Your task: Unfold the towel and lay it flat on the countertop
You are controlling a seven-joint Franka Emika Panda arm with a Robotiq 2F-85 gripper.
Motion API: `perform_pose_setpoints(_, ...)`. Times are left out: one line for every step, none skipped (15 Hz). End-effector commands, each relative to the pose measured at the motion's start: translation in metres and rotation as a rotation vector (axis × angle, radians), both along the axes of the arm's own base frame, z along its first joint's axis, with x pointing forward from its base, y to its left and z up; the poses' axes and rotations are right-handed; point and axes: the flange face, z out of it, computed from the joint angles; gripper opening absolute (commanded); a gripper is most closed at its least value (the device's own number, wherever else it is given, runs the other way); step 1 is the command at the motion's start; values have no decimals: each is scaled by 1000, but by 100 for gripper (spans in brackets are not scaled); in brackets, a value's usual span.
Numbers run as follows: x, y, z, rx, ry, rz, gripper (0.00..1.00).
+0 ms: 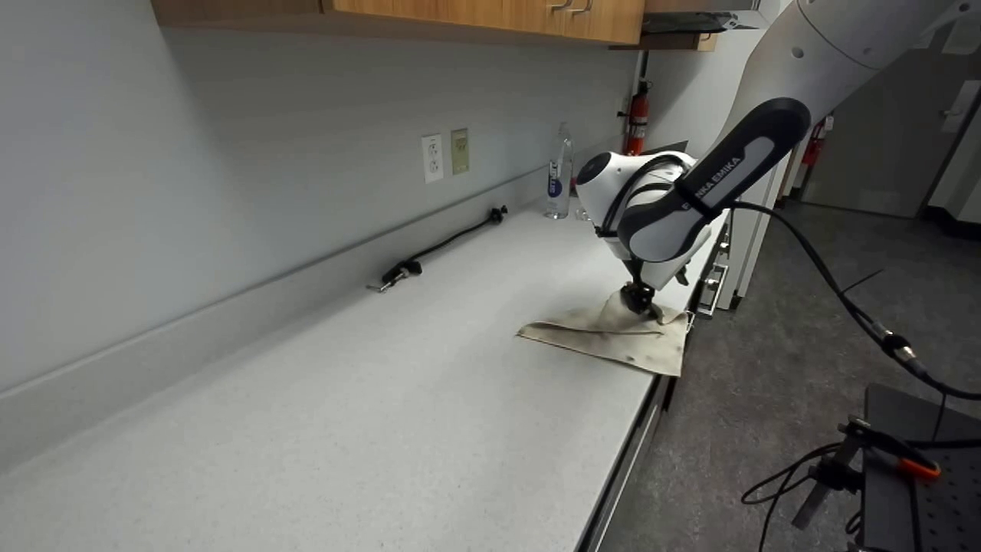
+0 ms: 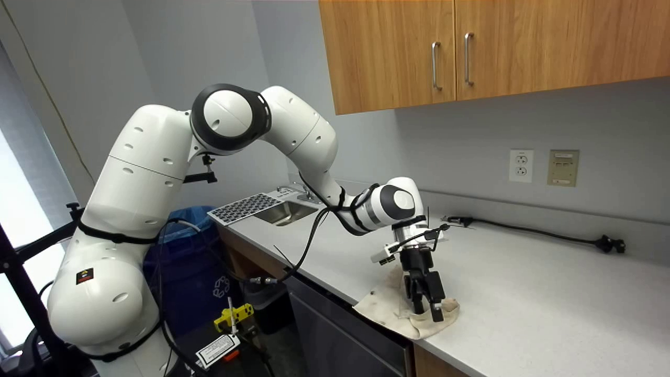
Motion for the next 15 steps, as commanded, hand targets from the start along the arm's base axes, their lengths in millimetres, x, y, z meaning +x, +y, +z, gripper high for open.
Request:
perform_pose_setpoints(-2,-1,-4,26,29,-14,100)
perform_pose_setpoints(-4,-2,-5,27,33,-15,100)
perform_pose_setpoints(-5,-2,-6,33,36,-15,100)
perform_pose_setpoints(-8,-1,-7,44,47,-7,100)
perform_pose_setpoints(-9,-1,-7,45,51,-3,100)
perform_pose_setpoints(-10,-1,-8,48,54,-2,100)
perform_pose_setpoints(-11,-1,-7,48,58,0,100)
perform_pose_setpoints(-12,-2,-7,48,61,1,100)
perform_pose_setpoints(-12,-2,-7,46,63,4,100)
perform_pose_setpoints(-12,-3,-7,44,63,5,100)
perform_pose_setpoints(-12,-4,-7,35,57,2,100)
perform_pose_setpoints(-11,-6,-6,22,51,0,100)
perform_pose_setpoints(-10,-6,-6,18,42,1,100)
perform_pose_setpoints(-7,-5,-4,16,30,5,100)
perform_pose_setpoints(-5,-4,0,7,17,8,100)
